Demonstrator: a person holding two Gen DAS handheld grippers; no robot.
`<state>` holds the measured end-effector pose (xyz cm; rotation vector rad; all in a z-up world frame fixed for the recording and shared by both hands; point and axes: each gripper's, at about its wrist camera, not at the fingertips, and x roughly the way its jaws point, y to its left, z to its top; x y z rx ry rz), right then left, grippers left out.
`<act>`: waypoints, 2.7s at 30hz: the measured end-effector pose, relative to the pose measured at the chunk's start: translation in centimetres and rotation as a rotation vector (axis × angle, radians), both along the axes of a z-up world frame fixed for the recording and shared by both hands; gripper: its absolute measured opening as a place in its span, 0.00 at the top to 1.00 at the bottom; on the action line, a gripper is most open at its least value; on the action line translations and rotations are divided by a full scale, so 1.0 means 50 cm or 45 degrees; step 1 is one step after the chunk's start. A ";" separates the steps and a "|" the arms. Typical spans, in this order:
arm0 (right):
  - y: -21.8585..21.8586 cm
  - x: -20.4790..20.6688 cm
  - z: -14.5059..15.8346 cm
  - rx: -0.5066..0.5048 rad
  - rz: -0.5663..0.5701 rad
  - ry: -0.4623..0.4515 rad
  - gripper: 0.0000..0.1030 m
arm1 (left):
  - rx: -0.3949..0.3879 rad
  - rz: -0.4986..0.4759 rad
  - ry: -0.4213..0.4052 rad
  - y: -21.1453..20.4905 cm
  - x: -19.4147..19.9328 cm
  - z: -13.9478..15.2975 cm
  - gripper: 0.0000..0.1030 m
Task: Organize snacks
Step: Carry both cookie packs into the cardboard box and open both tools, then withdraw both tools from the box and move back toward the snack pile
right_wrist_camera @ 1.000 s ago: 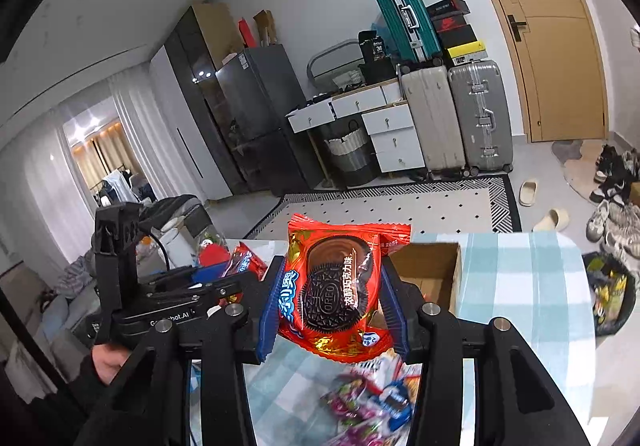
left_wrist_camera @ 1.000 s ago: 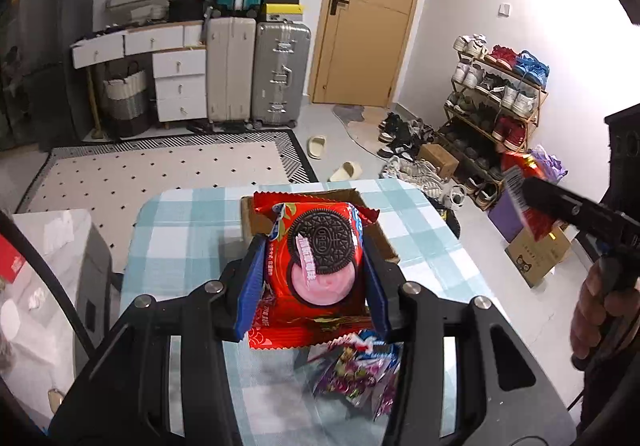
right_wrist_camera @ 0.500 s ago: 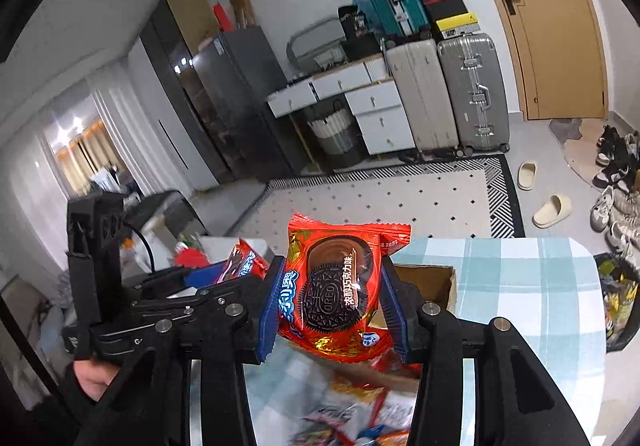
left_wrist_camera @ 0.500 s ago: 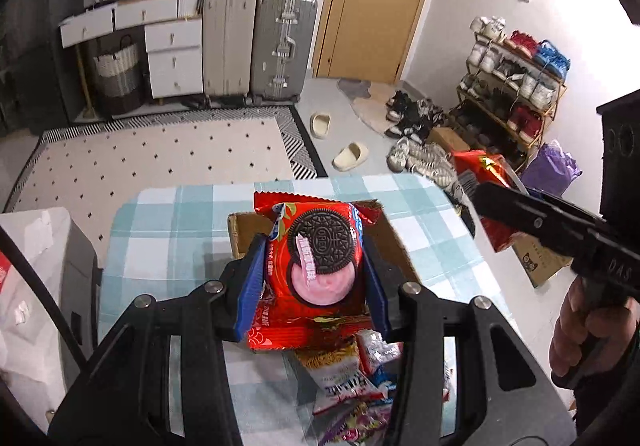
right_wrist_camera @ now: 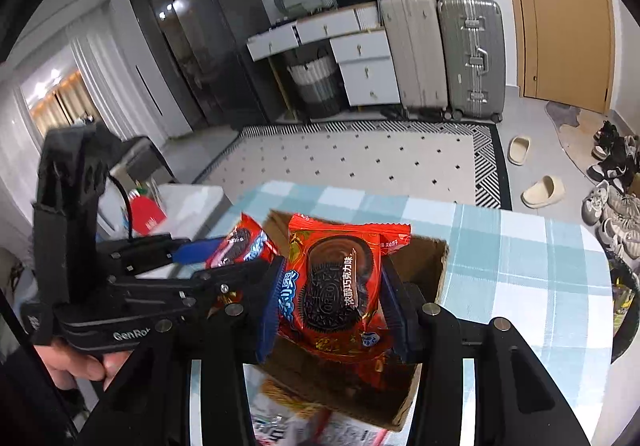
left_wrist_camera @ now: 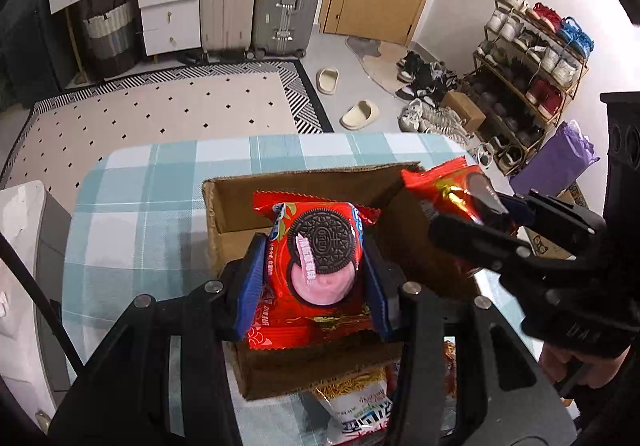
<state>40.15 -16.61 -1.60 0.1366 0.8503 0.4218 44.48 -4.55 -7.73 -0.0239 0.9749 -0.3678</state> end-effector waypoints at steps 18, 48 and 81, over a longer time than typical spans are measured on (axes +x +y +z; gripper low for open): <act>0.030 0.019 -0.120 -0.184 0.067 0.047 0.56 | 0.061 0.000 0.105 -0.030 0.056 -0.137 0.59; -0.030 -0.233 0.085 -0.096 -0.031 -0.202 0.34 | 0.068 0.061 -0.213 0.013 -0.253 0.085 0.24; -0.057 -0.737 0.064 0.027 -0.305 -0.523 0.05 | -0.029 0.114 -0.470 0.052 -0.743 0.070 0.01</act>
